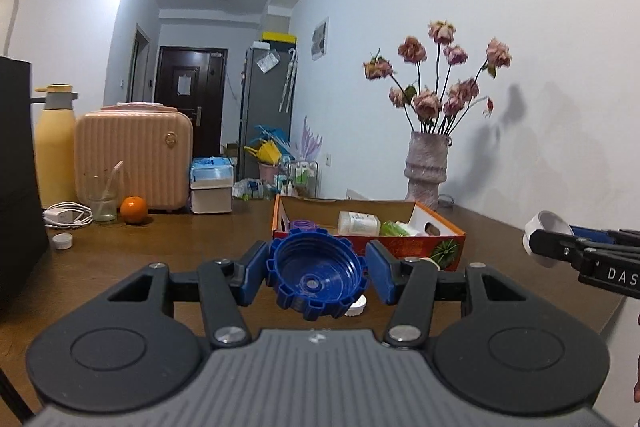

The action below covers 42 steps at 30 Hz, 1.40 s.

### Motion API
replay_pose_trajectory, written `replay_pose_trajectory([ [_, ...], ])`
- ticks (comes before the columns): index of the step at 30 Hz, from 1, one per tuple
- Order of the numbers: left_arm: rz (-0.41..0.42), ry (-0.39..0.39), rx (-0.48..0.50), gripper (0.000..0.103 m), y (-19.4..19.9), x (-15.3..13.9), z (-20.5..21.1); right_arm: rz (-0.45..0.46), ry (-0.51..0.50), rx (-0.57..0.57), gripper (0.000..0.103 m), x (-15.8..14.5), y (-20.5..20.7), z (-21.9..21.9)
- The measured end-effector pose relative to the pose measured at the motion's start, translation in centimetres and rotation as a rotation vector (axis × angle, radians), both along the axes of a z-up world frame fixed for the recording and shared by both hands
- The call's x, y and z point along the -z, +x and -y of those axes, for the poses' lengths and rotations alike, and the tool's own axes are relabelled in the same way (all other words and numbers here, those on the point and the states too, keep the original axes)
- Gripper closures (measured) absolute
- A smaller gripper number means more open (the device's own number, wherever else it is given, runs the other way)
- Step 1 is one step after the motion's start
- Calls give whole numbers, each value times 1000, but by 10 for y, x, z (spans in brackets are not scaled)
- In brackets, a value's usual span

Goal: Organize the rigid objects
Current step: 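Lift the blue cap and tape roll and carry both toward the box, then lower the blue cap into the box while the right tool releases the tape roll inside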

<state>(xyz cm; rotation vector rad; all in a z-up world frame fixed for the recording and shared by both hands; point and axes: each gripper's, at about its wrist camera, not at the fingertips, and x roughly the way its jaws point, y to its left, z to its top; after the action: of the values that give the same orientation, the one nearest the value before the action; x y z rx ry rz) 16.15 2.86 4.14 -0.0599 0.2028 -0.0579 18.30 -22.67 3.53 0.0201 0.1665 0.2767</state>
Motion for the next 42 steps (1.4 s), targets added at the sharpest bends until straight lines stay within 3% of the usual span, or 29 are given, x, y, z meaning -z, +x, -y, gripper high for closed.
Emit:
replay_pose_trajectory([
  [12,-61,1,73,48,164,-20,-6,-92,34,-101,60,-22,148,-1],
  [21,-232,0,123,48,345,-17,1,-238,-29,-156,60,-22,302,-21],
  [28,-450,-3,118,48,457,17,23,-482,-45,-172,60,7,412,-33],
  [35,-560,-50,102,44,504,48,24,-599,-90,-132,60,41,461,-42],
  [38,-568,-78,152,34,503,52,21,-620,-92,-122,60,48,466,-40],
  [42,-549,-83,167,33,497,51,21,-618,-92,-121,56,50,466,-37],
])
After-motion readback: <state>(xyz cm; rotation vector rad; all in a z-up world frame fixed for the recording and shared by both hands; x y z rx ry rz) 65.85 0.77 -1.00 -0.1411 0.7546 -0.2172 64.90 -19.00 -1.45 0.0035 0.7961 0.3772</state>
